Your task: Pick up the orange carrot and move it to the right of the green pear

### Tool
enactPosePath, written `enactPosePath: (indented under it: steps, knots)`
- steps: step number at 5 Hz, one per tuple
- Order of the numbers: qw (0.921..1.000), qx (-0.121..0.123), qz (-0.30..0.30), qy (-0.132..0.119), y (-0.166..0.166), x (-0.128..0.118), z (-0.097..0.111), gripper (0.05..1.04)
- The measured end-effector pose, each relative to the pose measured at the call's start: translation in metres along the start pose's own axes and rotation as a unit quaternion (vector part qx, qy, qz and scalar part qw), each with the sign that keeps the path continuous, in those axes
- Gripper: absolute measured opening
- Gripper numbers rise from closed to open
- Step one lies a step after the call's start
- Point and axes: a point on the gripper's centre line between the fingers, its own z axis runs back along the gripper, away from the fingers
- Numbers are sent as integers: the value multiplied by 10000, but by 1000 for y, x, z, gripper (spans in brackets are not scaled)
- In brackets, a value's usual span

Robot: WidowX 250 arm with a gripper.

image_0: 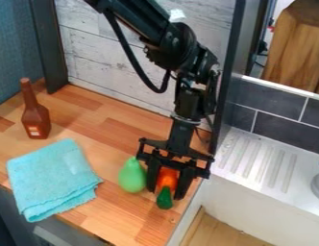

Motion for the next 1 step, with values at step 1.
enactPosePath:
  steps: [1]
  knots:
    - [9997, -37, 93, 242, 1, -1, -1, 825]
